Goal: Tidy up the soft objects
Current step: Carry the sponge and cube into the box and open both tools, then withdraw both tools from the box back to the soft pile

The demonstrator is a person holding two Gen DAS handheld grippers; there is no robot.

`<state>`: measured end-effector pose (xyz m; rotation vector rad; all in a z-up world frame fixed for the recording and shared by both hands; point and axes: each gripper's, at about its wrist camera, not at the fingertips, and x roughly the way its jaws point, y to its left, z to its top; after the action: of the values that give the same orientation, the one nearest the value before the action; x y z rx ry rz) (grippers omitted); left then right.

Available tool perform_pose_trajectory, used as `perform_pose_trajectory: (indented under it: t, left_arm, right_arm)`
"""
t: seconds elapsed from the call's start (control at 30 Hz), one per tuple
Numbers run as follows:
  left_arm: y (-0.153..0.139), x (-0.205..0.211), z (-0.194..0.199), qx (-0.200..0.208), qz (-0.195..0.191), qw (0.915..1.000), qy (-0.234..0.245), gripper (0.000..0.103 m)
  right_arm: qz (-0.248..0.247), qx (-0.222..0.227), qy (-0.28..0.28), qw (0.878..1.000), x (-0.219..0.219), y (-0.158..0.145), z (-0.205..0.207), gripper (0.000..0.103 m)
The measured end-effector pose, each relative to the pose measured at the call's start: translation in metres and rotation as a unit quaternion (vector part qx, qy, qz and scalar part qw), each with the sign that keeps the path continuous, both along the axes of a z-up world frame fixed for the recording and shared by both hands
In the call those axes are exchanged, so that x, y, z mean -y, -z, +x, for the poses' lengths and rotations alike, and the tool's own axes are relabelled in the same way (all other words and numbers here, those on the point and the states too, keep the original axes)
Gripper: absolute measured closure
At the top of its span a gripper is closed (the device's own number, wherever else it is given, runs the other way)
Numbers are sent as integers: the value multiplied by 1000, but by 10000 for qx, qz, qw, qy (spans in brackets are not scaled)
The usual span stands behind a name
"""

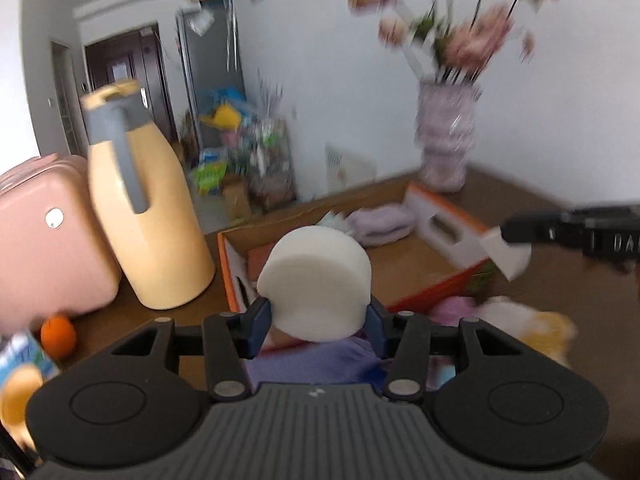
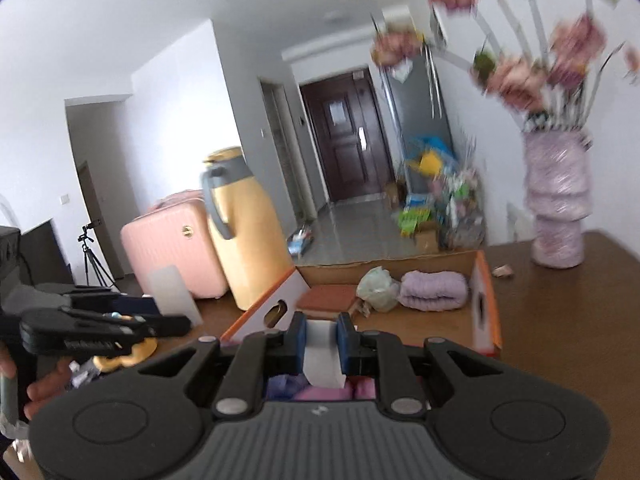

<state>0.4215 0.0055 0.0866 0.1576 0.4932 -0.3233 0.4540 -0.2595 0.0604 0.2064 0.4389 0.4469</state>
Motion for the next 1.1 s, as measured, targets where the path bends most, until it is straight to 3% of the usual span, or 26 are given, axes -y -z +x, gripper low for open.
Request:
perform_pose_trajectory:
  t: [0.1, 0.2, 0.37, 0.4, 0.47, 0.53, 0.57, 0.63, 0.77, 0.93, 1.1]
  left_arm:
    - [0, 15, 67, -439, 496, 9978, -15, 53]
    - [14, 25, 133, -1164, 690, 9908, -95, 52]
    - [51, 28, 214, -2323, 833, 9687, -253, 43]
    - [57, 29, 222, -2399, 896, 9662, -302, 39]
    - [65, 29, 233, -2411, 975, 9650, -349, 25]
    - [68, 27, 243, -2484, 937, 9635, -340, 22]
    - [68, 25, 245, -2495, 856, 9641, -321, 18]
    - [67, 26, 247, -2507, 762, 9646, -292, 17]
    - [56, 17, 246, -2334, 617, 9698, -341, 16]
    - [39, 8, 238, -2173, 576, 9730, -520, 16]
    - [10, -2, 205, -1923, 417, 9782, -662, 15]
  right_arm:
    - [135, -484, -41, 9987, -11, 6, 73, 87]
    - [392, -1068, -98, 9935, -24, 20, 140, 87]
    - [290, -1586, -157, 9868, -60, 52, 202, 85]
    - [261, -1647, -181, 9858, -67, 59, 209, 84]
    - [189, -1815, -138, 9831, -79, 72, 225, 78]
    - [229, -1901, -98, 9814, -85, 80, 236, 74]
    - [275, -1927, -97, 9808, -88, 82, 239, 67]
    - [350, -1932, -112, 9805, -89, 83, 238, 62]
    - [289, -1773, -70, 9837, -86, 73, 232, 62]
    - [141, -1590, 57, 9872, -70, 46, 215, 60]
    - [-214, -1213, 199, 9922, -46, 7, 172, 55]
